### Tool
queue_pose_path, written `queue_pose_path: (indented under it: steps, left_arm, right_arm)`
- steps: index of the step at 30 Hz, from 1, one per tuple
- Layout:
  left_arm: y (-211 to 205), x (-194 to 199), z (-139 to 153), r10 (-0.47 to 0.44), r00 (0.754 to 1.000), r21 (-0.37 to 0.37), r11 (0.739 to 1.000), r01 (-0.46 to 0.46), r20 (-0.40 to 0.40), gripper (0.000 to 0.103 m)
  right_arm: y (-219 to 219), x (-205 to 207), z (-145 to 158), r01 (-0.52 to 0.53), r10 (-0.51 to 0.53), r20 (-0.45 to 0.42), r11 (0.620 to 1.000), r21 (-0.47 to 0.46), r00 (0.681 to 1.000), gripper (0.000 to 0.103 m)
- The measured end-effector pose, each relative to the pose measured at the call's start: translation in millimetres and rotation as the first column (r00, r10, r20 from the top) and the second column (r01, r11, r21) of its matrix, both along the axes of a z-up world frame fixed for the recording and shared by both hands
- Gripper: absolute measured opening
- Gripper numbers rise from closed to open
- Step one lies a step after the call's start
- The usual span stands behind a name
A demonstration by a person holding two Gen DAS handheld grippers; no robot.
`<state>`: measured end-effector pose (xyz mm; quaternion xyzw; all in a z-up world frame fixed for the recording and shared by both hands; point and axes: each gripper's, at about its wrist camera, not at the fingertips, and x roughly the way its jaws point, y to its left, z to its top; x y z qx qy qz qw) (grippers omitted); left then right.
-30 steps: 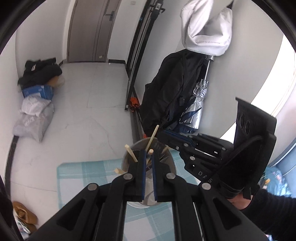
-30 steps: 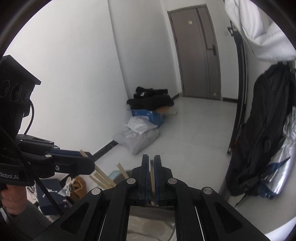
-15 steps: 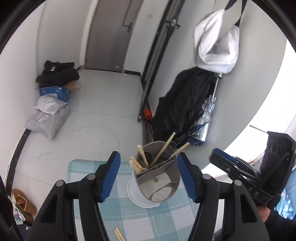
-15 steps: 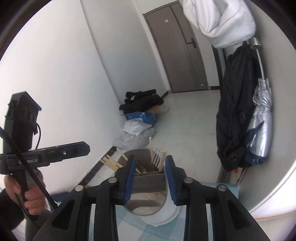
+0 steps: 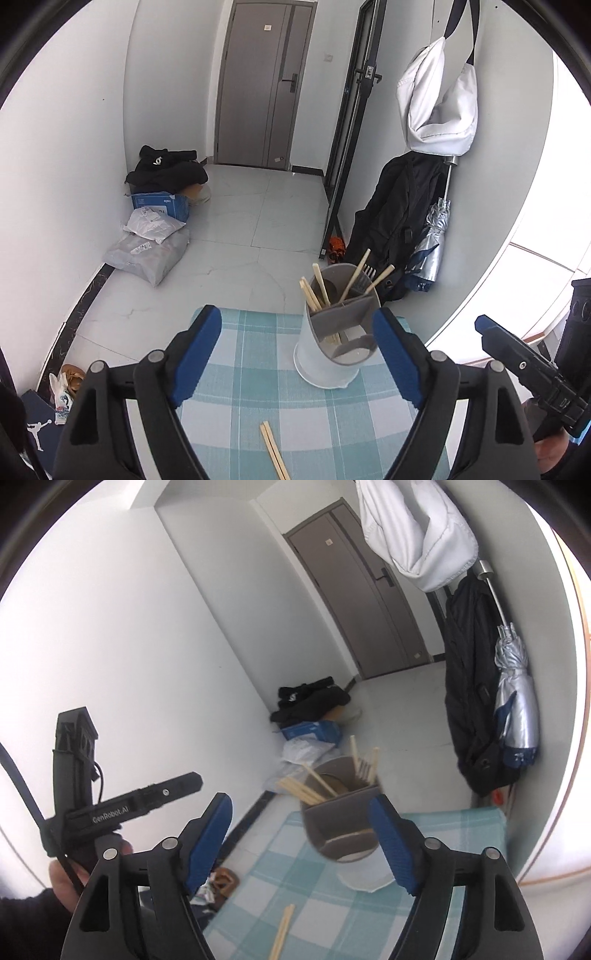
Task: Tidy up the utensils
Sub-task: 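Move both grippers back down over the last two chopsticks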
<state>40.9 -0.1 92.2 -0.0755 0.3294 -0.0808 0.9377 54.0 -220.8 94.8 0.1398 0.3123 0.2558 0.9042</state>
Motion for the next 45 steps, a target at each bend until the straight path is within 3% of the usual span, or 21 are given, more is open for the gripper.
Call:
queue_pose_path:
  steps: [5, 7, 19, 29, 32, 36, 45]
  left_arm:
    - [6.0, -19.8, -15.0, 0.06, 0.998, -0.01, 0.998, -0.06, 0.017, 0.084]
    - [7.7, -25.9, -22.7, 0.075, 0.997, -0.011, 0.997, -0.075, 0.019, 0.09]
    - [21.6, -42.0, -64.9, 0.132, 0.991, 0.01, 0.991, -0.132, 0.033, 0.09]
    - [57.8, -39.8, -102.5, 0.198, 0.976, -0.054, 0.978, -0.203, -0.092, 0.09]
    - [62.8, -41.3, -107.7, 0.226, 0.969, -0.035, 0.972, -0.231, -0.103, 0.09]
    - [74.4, -36.1, -120.0, 0.21, 0.96, -0.073, 0.971, -0.227, -0.187, 0.09]
    - [99.1, -30.4, -123.1, 0.23, 0.941, -0.16, 0.948, -0.274, -0.247, 0.09]
  right_arm:
    - [10.4, -24.0, -7.4, -0.013, 0.013, 0.001, 1.0, -0.019, 1.0, 0.08]
    - [13.1, -34.0, -11.1, -0.012, 0.013, 0.004, 1.0, -0.021, 1.0, 0.084]
    - [33.5, -59.8, -50.9, 0.028, -0.034, -0.036, 0.987, -0.16, 0.999, 0.086]
    - [61.7, -46.7, -93.3, -0.027, -0.026, -0.165, 0.951, -0.308, 0.986, 0.086]
    - [69.8, -40.0, -106.8, -0.034, -0.037, -0.206, 0.943, -0.331, 0.978, 0.086]
    - [84.1, -28.4, -132.4, -0.08, -0.036, -0.304, 0.929, -0.362, 0.952, 0.086]
    - [123.9, -8.9, -184.2, -0.212, -0.013, -0.435, 0.86, -0.464, 0.9, 0.083]
